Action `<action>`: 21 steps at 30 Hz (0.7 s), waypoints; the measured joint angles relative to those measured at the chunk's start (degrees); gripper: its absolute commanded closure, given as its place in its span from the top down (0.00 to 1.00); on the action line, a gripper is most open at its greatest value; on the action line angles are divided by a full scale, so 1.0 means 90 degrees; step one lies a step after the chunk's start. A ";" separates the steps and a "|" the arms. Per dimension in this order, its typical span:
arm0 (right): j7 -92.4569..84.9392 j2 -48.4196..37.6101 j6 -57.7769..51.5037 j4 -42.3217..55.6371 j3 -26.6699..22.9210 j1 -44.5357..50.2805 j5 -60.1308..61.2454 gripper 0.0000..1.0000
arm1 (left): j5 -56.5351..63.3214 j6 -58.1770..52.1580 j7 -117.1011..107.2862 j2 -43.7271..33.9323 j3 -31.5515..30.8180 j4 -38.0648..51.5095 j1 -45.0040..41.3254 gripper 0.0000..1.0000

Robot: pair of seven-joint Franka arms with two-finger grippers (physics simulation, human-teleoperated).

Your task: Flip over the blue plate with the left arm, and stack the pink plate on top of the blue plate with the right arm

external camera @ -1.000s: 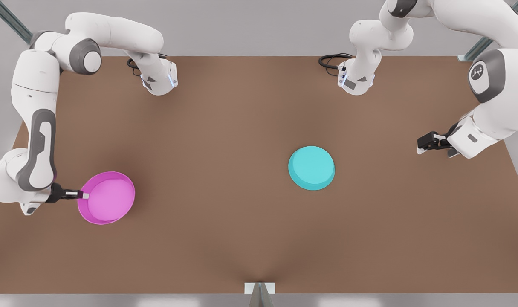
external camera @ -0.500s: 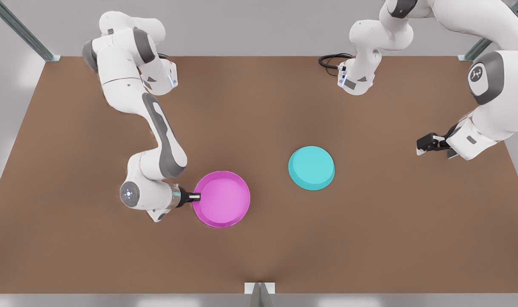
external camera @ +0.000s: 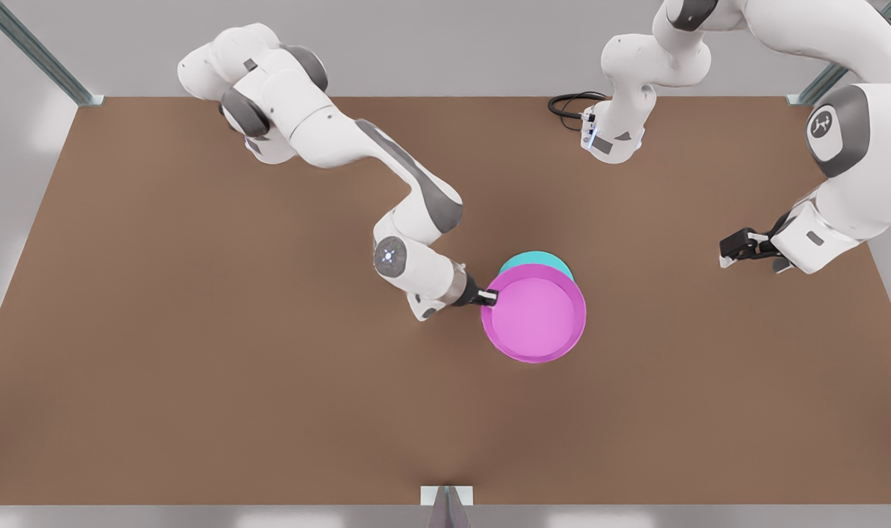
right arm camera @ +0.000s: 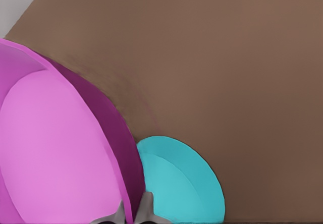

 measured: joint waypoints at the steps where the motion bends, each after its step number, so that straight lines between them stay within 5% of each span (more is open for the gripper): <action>1: -0.0002 0.0012 0.0003 0.0035 0.0015 0.0113 0.0013 0.21 | 0.0002 -0.0009 0.0004 -0.0008 0.0000 0.0000 0.0000 1.00; 14: -0.0042 0.0252 -0.0441 -0.0346 0.0366 0.0293 0.0007 0.21 | 0.0006 -0.0001 -0.0024 0.0006 -0.0010 0.0000 0.0000 1.00; 17: -0.0092 0.0449 -0.0385 -0.0302 0.0366 0.0293 0.0006 0.40 | 0.0003 -0.0001 -0.0025 0.0001 -0.0010 0.0000 -0.0001 1.00; 21: -0.0097 0.0655 -0.0062 -0.0277 0.0367 0.0456 0.0039 0.40 | 0.0001 0.0000 -0.0025 0.0001 -0.0010 0.0000 -0.0001 1.00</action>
